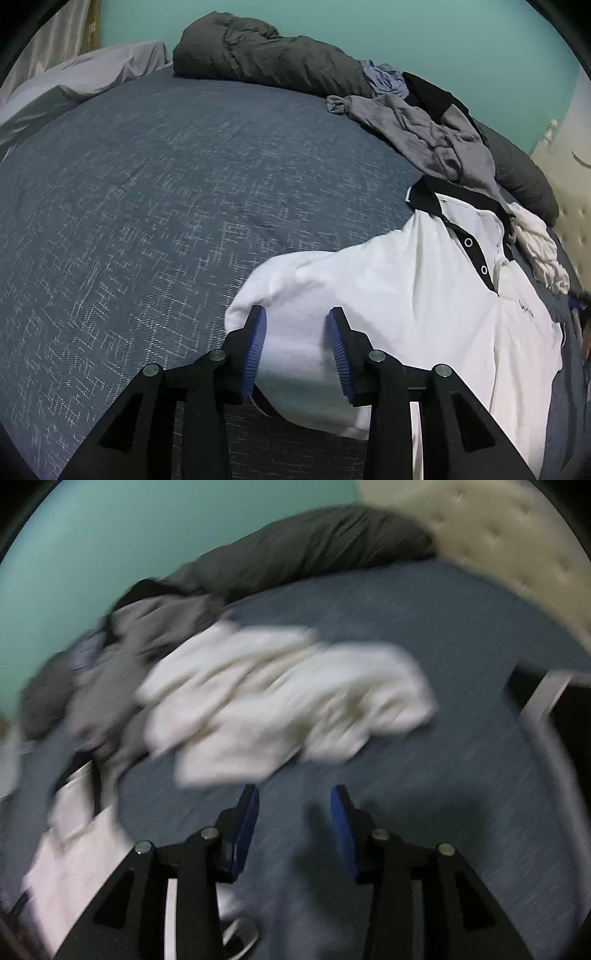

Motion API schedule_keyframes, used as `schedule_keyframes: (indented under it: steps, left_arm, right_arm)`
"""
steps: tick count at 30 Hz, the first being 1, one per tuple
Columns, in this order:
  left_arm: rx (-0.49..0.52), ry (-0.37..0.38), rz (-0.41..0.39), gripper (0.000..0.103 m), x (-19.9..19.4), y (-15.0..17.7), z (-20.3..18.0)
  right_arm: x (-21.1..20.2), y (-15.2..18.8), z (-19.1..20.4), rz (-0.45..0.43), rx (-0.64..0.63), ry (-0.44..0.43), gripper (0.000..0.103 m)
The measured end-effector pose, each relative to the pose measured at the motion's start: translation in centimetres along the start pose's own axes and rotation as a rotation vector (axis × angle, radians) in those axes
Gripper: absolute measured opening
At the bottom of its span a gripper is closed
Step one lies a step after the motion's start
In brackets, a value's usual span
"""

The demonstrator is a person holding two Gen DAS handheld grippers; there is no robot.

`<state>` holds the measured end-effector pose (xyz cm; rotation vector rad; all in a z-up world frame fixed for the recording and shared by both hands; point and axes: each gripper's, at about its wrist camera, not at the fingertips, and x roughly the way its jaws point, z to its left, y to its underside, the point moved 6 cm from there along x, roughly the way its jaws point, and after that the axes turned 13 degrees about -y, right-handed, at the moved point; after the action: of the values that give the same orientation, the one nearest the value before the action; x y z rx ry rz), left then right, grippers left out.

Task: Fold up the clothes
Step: 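Grasp the black-trimmed sleeve edge of the shirt with the left gripper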

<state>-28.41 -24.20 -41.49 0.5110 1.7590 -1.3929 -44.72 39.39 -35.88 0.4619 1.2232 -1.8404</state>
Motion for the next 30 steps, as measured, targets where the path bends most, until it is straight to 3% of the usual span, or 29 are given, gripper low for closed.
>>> schedule_keyframes:
  steps: [6, 10, 14, 19, 20, 21, 24, 27, 30]
  left_arm:
    - [-0.031, -0.01, 0.012, 0.039, 0.6, -0.2, 1.4]
    - [-0.044, -0.022, -0.015, 0.039, -0.2, -0.8, 1.9]
    - [-0.086, -0.041, -0.028, 0.047, -0.4, -1.3, 3.4]
    - [-0.147, 0.019, 0.036, 0.045, 0.9, -0.6, 4.4]
    - [-0.143, 0.036, 0.041, 0.045, 0.9, -0.5, 4.1]
    - [-0.139, 0.053, 0.045, 0.043, 0.9, -0.4, 3.8]
    - [-0.119, 0.09, 0.059, 0.009, 0.9, 0.0, 2.6]
    - [-0.119, 0.173, 0.058, 0.004, -0.1, 0.0, 1.2]
    - [-0.05, 0.185, 0.039, 0.004, -1.3, 0.1, -1.2]
  right_arm:
    - [2.1, 5.6, 3.6, 0.123, -0.02, -0.065, 0.052]
    - [2.6, 7.3, 4.5, 0.134, 0.002, -0.062, 0.052]
    - [3.6, 6.9, 4.5, 0.125, 0.026, -0.061, 0.05]
    - [3.1, 7.9, 5.2, 0.14, -0.008, -0.073, 0.013]
    - [3.0, 8.0, 5.4, 0.141, -0.016, -0.078, 0.009]
    - [2.8, 8.1, 5.4, 0.14, -0.022, -0.08, 0.007]
    - [2.0, 8.1, 5.4, 0.125, -0.039, -0.076, 0.005]
    - [0.6, 7.2, 4.7, 0.078, -0.039, -0.057, 0.004]
    - [-0.5, 6.5, 3.9, 0.05, -0.038, -0.034, 0.004]
